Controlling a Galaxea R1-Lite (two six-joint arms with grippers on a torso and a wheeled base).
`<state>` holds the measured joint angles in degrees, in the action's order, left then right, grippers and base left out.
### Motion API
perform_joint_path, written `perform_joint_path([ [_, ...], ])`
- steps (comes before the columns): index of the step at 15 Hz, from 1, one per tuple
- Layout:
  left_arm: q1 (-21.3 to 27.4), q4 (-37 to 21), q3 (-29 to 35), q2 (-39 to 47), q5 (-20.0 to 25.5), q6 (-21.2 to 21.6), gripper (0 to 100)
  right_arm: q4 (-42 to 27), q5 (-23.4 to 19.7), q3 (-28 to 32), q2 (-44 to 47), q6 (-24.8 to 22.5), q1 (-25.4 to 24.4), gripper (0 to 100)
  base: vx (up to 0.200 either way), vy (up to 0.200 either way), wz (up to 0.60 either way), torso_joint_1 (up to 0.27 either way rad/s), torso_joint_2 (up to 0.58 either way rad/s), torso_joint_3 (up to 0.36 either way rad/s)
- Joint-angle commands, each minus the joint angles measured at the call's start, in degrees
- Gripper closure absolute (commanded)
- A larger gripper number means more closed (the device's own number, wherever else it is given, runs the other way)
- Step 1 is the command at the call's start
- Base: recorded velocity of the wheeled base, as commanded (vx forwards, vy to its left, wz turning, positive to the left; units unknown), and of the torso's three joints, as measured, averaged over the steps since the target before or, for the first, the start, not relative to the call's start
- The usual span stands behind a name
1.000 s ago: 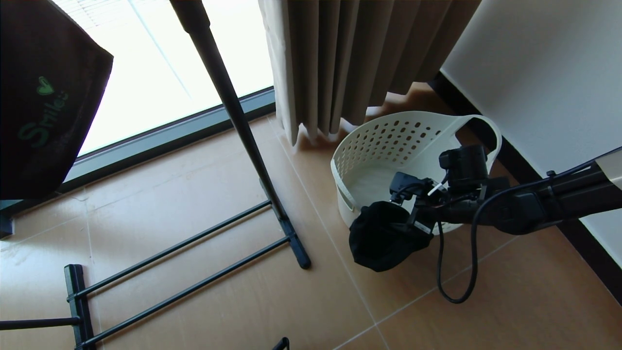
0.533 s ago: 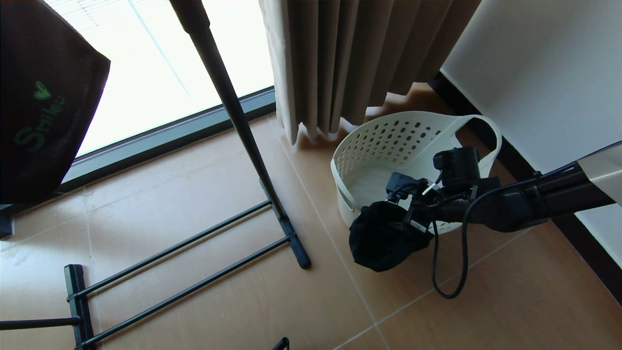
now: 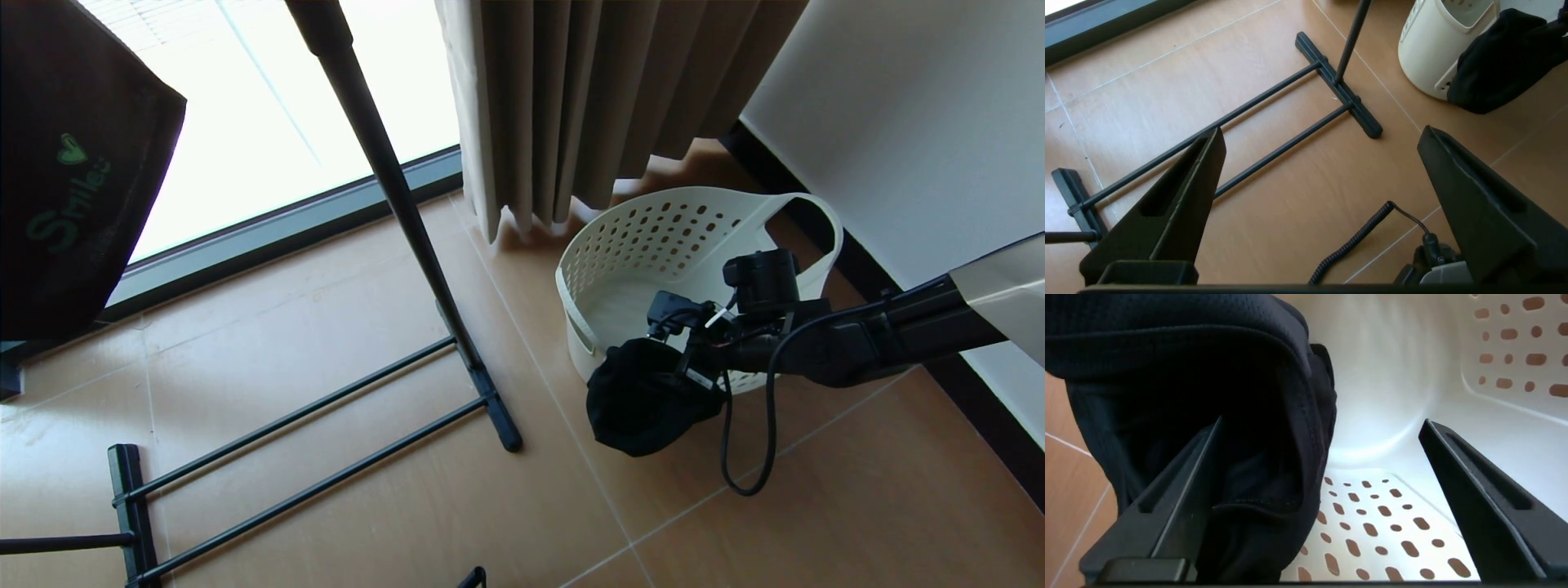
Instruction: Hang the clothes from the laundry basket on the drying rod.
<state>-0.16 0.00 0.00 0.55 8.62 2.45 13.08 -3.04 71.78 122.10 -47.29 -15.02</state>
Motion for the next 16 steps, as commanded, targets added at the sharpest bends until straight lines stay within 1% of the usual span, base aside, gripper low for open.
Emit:
perform_joint_path([
  [1, 0.0, 0.0, 0.0, 0.0, 0.0, 0.0, 0, 0.1, 0.0, -0.2, 0.2, 0.1, 0.0, 100, 0.0, 0.0, 0.0, 0.0, 0.0, 0.0],
  [4, 0.0, 0.0, 0.0, 0.0, 0.0, 0.1, 0, 0.2, -0.1, -0.2, 0.1, 0.2, -0.1, 100, 0.0, 0.0, 0.0, 0.0, 0.0, 0.0],
  [6, 0.0, 0.0, 0.0, 0.0, 0.1, 0.1, 0, 0.1, -0.2, -1.1, -2.7, 0.4, -0.1, 100, 0.0, 0.0, 0.0, 0.0, 0.0, 0.0],
  [9, 0.0, 0.0, 0.0, 0.1, 0.0, 0.1, 0, 0.1, -0.3, -4.2, -8.5, 0.5, -0.4, 100, 0.0, 0.0, 0.0, 0.0, 0.0, 0.0],
  [13, 0.0, 0.0, 0.0, 0.1, 0.2, 0.4, 0, 0.1, -0.2, -10.3, -19.4, 2.0, -2.0, 100, 0.0, 0.0, 0.0, 0.0, 0.0, 0.0],
  [14, 0.0, 0.0, 0.0, 0.1, 0.3, 0.5, 0, 0.1, 0.0, -13.2, -23.6, 2.7, -2.8, 100, 0.0, 0.0, 0.0, 0.0, 0.0, 0.0],
  [16, 0.0, 0.0, 0.0, 0.0, 0.4, 0.5, 0, 0.1, 2.3, -17.5, -31.0, 4.8, -5.2, 100, 0.0, 0.0, 0.0, 0.0, 0.0, 0.0],
])
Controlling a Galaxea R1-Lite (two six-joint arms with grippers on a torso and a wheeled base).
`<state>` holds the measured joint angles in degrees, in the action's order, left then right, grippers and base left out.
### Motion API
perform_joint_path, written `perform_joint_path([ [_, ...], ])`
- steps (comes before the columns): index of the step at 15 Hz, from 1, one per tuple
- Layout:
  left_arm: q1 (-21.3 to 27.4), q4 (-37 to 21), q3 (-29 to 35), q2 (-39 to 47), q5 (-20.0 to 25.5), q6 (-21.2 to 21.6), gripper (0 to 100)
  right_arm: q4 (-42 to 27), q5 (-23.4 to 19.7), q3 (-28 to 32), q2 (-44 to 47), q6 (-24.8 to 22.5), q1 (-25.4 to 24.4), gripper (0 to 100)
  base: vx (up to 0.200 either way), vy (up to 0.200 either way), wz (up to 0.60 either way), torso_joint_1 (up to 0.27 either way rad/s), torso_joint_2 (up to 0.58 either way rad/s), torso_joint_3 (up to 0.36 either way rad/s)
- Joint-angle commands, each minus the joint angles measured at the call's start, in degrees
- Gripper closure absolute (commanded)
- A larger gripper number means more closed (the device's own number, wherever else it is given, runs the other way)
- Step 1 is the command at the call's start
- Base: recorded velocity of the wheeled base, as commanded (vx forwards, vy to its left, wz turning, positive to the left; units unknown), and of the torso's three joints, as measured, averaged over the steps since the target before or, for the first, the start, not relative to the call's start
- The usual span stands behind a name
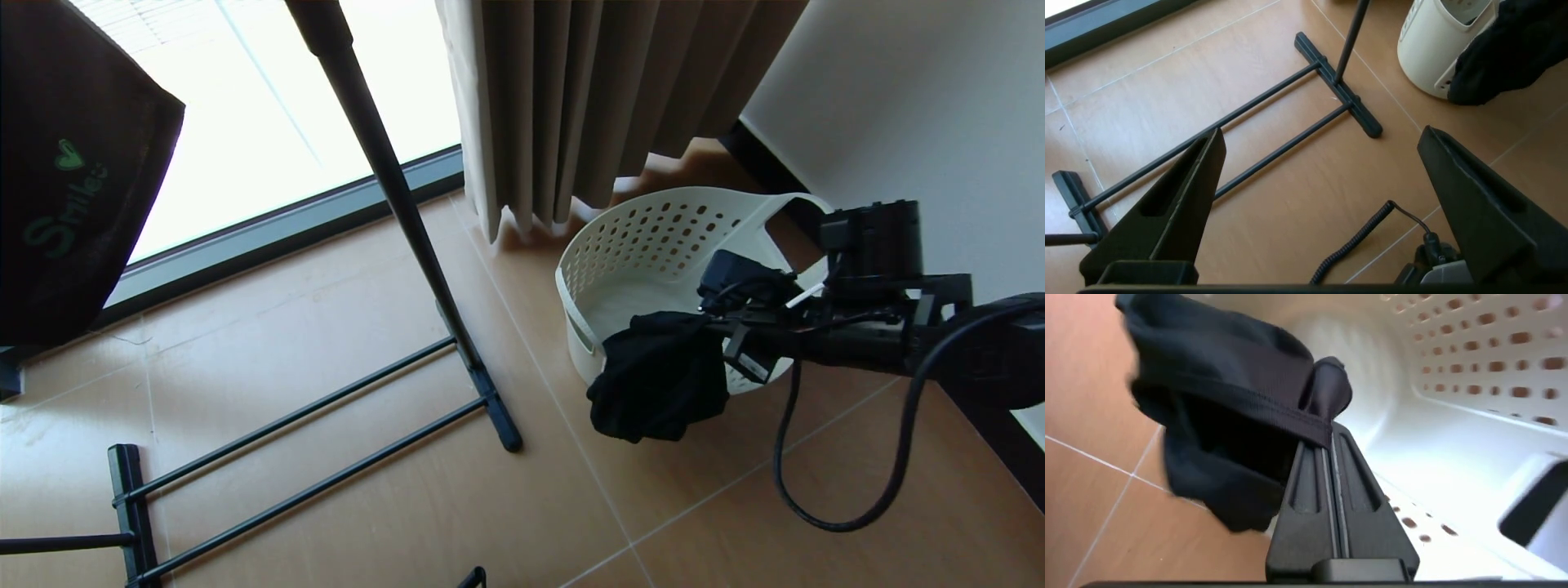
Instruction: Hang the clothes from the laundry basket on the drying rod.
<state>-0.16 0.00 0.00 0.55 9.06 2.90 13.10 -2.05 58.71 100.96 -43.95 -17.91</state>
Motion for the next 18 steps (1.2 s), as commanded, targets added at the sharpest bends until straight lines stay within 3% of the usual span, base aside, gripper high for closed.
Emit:
perform_joint_path([
  [1, 0.0, 0.0, 0.0, 0.0, 0.0, 0.0, 0, 0.0, 1.4, -4.9, -10.6, 1.8, -2.6, 100, 0.0, 0.0, 0.0, 0.0, 0.0, 0.0],
  [5, 0.0, 0.1, 0.0, 0.0, 0.0, -1.1, 0, -0.4, 3.0, -14.0, -27.6, 8.1, -10.1, 100, 0.0, 0.0, 0.0, 0.0, 0.0, 0.0],
  [7, 0.0, 0.0, 0.0, 0.0, 0.0, -1.1, 0, 0.0, 4.8, -18.6, -35.0, 12.9, -14.3, 100, 0.0, 0.0, 0.0, 0.0, 0.0, 0.0],
  [8, 0.0, 0.0, 0.0, 0.0, 0.0, -1.1, 0, 0.0, 5.1, -20.6, -38.8, 17.7, -16.5, 100, 0.0, 0.0, 0.0, 0.0, 0.0, 0.0],
  [13, 0.0, 0.0, 0.0, 0.0, 0.0, -1.1, 0, 1.2, 4.7, -25.7, -43.7, 28.4, -18.3, 100, 0.0, 0.0, 0.0, 0.0, 0.0, 0.0],
  [16, 0.0, 0.0, 0.0, 0.0, 0.1, -1.0, 0, 12.0, 4.7, -32.1, -43.4, 29.6, -18.6, 100, 0.0, 0.0, 0.0, 0.0, 0.0, 0.0],
  [18, 0.1, 0.0, 0.0, 0.0, 0.1, -1.0, 0, 13.8, 4.7, -33.1, -42.3, 29.5, -18.6, 100, 0.0, 0.0, 0.0, 0.0, 0.0, 0.085],
])
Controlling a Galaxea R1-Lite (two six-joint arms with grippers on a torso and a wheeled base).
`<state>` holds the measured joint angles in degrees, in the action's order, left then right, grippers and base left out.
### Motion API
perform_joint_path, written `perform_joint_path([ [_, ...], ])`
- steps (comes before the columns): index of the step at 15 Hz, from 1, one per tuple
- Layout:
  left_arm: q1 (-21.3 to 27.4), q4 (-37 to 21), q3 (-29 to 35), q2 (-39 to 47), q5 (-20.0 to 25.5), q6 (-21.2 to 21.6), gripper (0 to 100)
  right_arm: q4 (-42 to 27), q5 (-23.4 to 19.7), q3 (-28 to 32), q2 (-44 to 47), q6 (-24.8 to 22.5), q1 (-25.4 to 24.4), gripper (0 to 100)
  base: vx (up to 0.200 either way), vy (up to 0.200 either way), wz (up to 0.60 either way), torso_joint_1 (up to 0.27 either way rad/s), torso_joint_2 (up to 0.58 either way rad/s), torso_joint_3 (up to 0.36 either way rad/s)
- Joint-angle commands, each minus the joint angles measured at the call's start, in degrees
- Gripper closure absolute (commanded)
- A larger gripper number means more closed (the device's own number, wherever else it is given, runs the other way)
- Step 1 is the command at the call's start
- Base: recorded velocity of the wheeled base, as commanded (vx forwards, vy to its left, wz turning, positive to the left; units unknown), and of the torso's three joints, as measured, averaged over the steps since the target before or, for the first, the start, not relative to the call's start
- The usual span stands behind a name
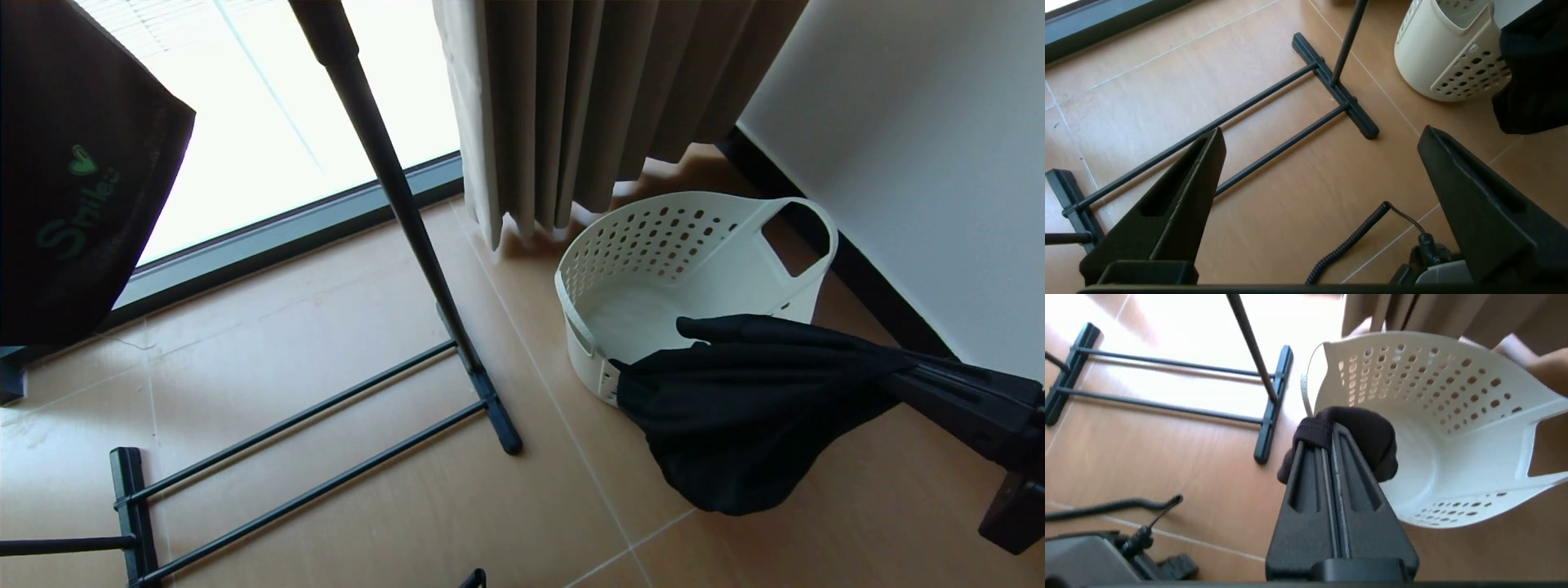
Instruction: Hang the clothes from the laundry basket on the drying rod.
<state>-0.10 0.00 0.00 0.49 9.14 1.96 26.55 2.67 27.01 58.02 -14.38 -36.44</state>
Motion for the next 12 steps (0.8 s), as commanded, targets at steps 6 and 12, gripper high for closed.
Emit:
perform_joint_path([
  [6, 0.0, 0.0, 0.0, 0.0, 0.1, 0.1, 0, 0.4, -0.9, -2.4, 0.3, 0.1, 0.1, 100, 0.0, 0.0, 0.0, 0.0, 0.0, 0.189],
  [12, 0.0, 0.0, 0.0, 0.0, 0.1, 0.1, 0, 0.3, -1.0, -2.6, 0.4, 0.0, 0.1, 100, 0.0, 0.0, 0.0, 0.003, -0.05, 0.143],
])
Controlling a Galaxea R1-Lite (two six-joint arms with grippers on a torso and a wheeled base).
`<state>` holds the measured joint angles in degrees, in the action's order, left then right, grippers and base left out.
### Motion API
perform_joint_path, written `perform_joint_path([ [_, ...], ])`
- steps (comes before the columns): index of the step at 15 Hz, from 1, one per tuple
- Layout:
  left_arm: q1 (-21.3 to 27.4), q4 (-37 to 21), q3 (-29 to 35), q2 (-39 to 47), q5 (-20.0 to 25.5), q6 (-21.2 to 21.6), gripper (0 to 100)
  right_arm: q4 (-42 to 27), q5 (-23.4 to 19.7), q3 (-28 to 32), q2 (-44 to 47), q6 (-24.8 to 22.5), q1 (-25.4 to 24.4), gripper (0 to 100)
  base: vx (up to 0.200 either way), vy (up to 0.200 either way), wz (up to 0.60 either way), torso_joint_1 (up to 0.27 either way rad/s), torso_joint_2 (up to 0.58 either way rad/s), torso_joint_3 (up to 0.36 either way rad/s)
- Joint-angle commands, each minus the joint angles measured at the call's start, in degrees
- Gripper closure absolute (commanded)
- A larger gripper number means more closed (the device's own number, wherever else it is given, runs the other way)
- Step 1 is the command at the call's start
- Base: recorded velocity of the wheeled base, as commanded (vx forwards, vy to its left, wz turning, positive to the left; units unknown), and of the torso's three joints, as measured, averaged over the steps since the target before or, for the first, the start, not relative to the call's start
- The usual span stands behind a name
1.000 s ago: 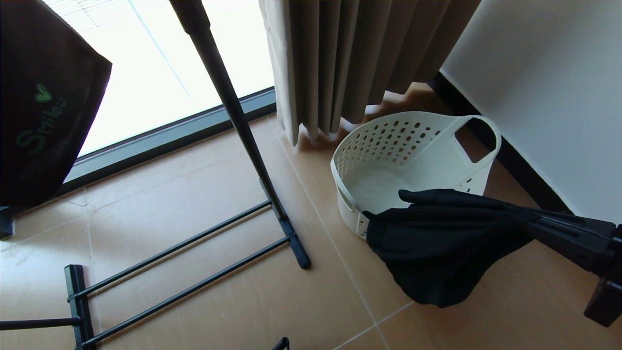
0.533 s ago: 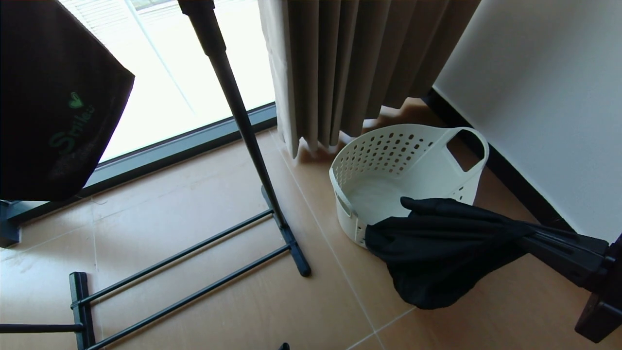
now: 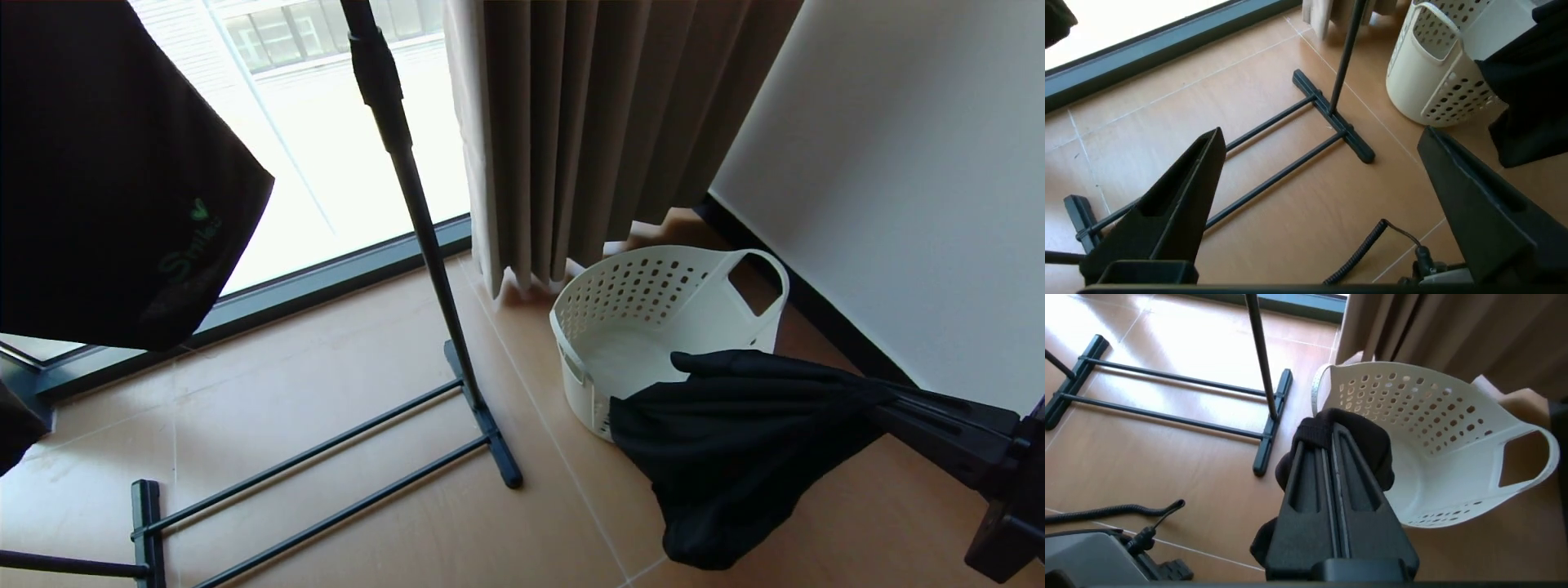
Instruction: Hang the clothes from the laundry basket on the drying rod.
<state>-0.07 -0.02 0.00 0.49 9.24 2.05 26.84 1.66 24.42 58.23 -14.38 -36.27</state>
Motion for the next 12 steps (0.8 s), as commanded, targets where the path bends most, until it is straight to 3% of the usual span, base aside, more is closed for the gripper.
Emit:
perform_joint_path([
  [1, 0.0, 0.0, 0.0, 0.0, 0.1, 0.0, 0, 0.1, 0.0, 0.0, 0.2, 0.0, 0.0, 100, 0.0, 0.0, 0.0, -0.002, -0.34, -0.105],
  [5, 0.0, 0.0, 0.0, 0.0, 0.1, 0.0, 0, 0.1, 0.0, -0.1, 0.2, 0.0, 0.0, 100, 0.0, 0.0, 0.0, 0.022, -0.41, -0.171],
  [12, 0.0, 0.0, 0.0, 0.0, 0.0, 0.0, 0, 0.1, 0.0, -0.4, 0.2, 0.0, 0.0, 100, 0.0, 0.0, 0.0, 0.106, -0.46, -0.163],
])
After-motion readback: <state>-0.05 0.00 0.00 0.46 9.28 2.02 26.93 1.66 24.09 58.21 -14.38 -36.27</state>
